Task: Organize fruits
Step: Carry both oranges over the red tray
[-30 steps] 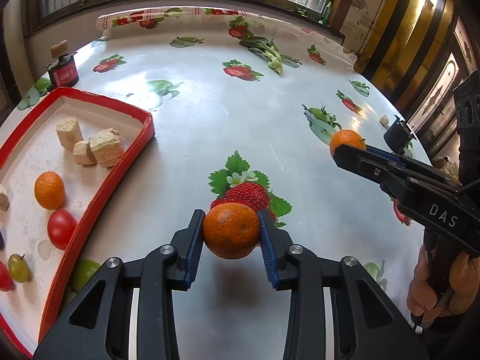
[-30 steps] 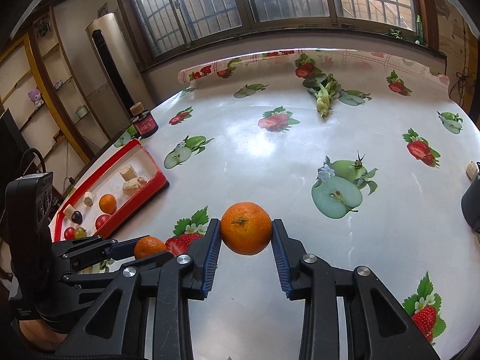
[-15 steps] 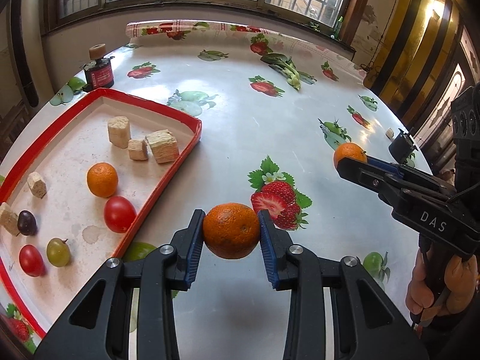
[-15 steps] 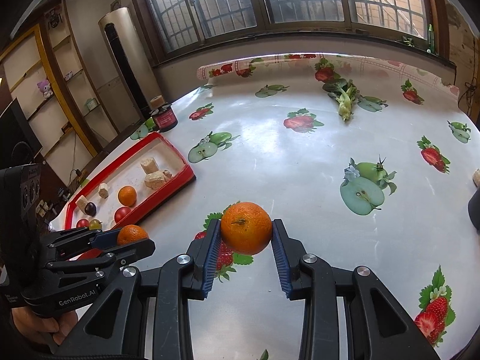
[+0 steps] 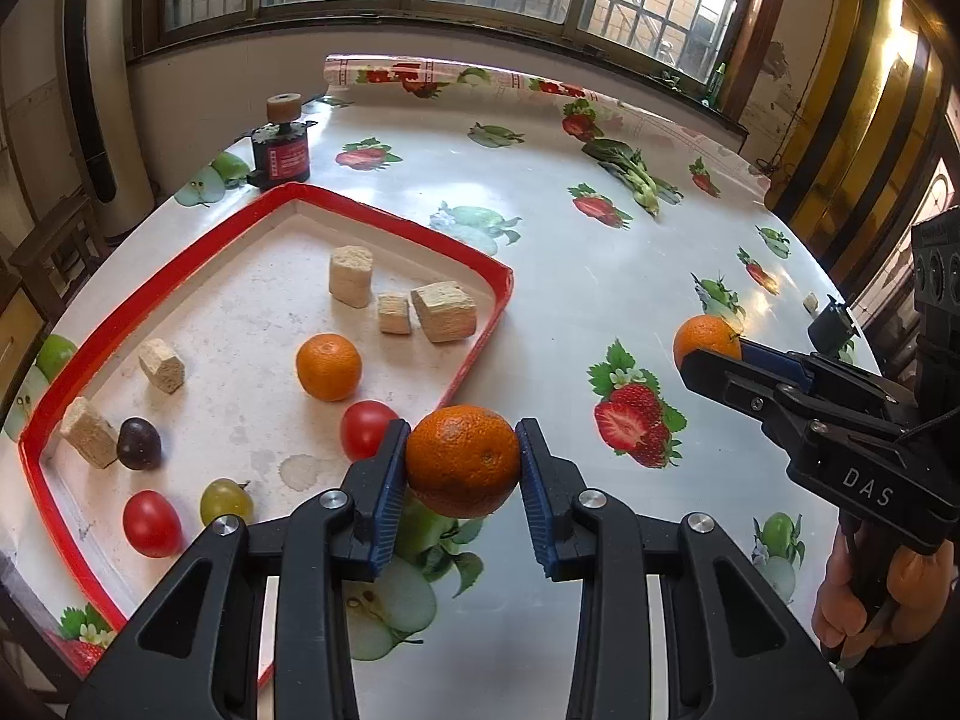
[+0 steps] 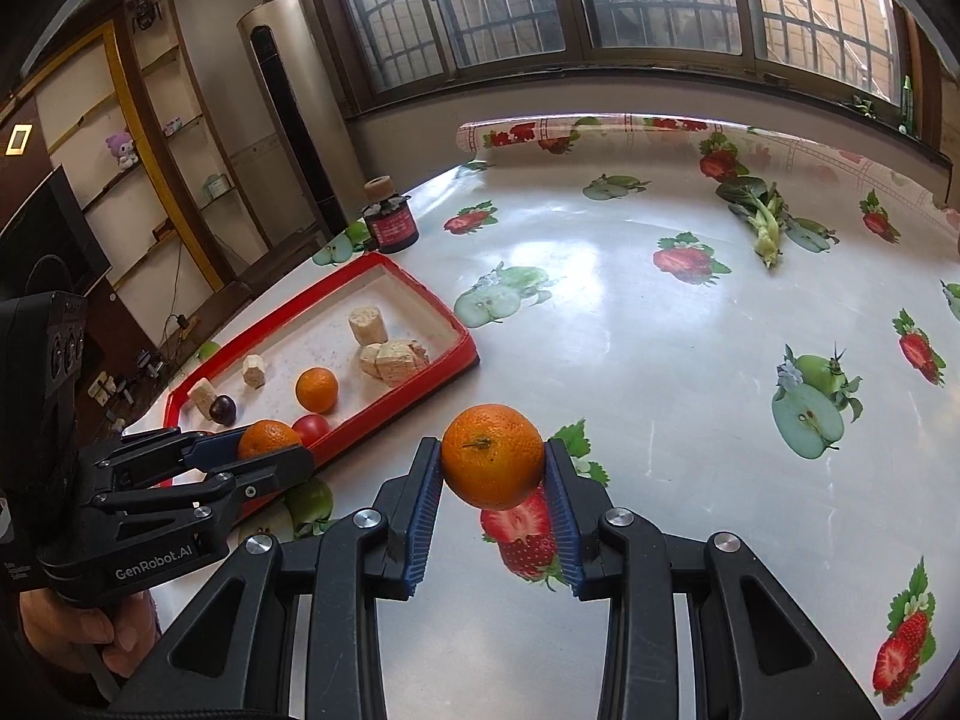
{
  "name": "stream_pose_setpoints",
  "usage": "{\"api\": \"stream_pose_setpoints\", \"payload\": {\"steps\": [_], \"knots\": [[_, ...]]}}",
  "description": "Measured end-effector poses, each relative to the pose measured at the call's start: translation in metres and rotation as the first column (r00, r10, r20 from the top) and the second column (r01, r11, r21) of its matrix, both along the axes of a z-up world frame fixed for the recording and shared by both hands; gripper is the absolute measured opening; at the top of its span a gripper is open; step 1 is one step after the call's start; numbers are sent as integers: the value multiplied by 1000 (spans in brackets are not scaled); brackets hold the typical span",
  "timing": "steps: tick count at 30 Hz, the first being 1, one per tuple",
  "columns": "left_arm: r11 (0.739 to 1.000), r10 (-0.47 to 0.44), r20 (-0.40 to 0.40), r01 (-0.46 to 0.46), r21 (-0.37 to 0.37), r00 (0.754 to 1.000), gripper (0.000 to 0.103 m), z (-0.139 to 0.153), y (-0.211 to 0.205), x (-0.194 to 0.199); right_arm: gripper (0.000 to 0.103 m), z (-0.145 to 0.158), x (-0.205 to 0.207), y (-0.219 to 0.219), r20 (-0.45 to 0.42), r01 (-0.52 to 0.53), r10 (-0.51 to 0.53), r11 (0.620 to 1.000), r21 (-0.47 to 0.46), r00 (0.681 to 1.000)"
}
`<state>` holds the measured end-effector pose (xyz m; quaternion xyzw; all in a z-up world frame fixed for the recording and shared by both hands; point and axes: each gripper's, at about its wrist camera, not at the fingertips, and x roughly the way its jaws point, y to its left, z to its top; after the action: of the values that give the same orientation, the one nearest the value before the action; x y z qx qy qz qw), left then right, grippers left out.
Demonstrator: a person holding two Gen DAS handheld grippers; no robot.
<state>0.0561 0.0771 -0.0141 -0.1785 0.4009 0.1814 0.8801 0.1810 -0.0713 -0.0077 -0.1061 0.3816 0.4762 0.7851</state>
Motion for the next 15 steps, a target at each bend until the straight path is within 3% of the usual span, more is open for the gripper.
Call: {"api": "stream_pose_setpoints", "payload": {"steps": [15], "knots": [[997, 75, 1, -75, -14, 997, 33, -4, 41, -23, 35, 0, -17, 43, 6, -70, 70, 997, -13, 998]]}}
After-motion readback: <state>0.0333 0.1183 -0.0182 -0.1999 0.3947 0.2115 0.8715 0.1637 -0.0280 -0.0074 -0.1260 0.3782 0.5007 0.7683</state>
